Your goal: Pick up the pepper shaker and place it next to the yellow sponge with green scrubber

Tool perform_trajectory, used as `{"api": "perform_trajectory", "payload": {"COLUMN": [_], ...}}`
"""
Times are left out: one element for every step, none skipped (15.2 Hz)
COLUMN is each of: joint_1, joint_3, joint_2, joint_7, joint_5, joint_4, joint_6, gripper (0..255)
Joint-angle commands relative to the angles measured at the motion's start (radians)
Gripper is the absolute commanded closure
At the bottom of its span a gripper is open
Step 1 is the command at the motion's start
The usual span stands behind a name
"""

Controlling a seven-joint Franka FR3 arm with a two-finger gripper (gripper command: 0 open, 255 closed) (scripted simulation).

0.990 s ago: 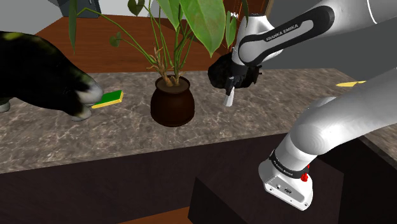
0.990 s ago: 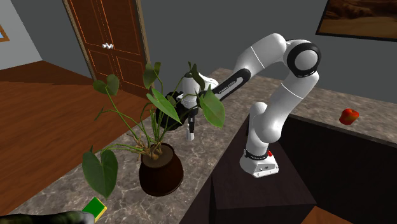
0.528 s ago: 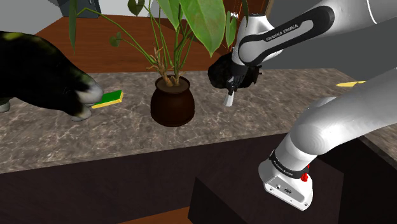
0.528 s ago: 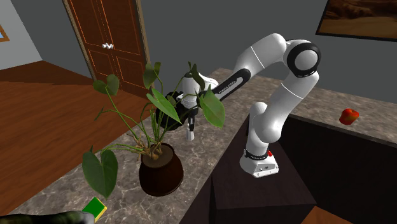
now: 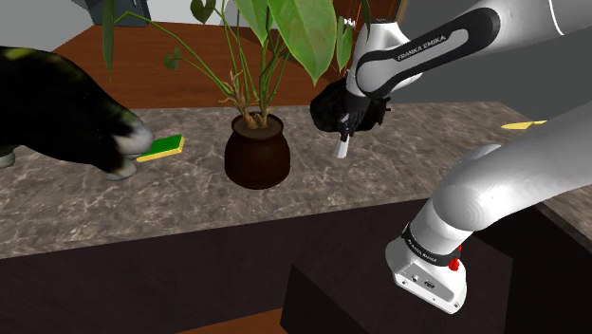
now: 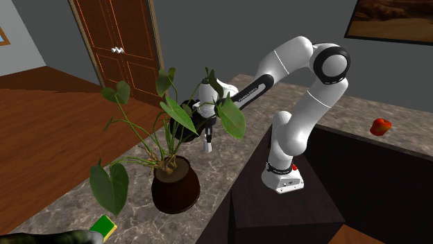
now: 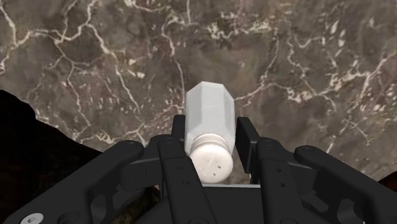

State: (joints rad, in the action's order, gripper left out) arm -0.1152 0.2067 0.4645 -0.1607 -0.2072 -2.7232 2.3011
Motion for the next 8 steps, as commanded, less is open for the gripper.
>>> {"api": "perform_trajectory", "payload": {"joint_1": [0.001,0.002,0.002,0.002,0.003,0.003,0.004,0.004], "joint_3": [-0.003,-0.004,-0.006,-0.007,-0.009,-0.010,-0.012,-0.013], "joint_2": [0.014,0.023,0.032,0.040,0.048,0.056,0.063,0.070], "joint_7": [-0.001,-0.002,-0.003,-0.004,-0.005,-0.006,-0.007,-0.008], "joint_5": [0.003,0.004,0.006,0.007,0.009,0.010,0.012,0.013], "joint_4": [0.011,0.019,0.027,0.035,0.043,0.052,0.061,0.070], "joint_6": [-0.026,-0.043,-0.059,-0.076,-0.092,-0.108,-0.124,-0.140], "gripper": [255,255,255,255,255,255,255,255]}}
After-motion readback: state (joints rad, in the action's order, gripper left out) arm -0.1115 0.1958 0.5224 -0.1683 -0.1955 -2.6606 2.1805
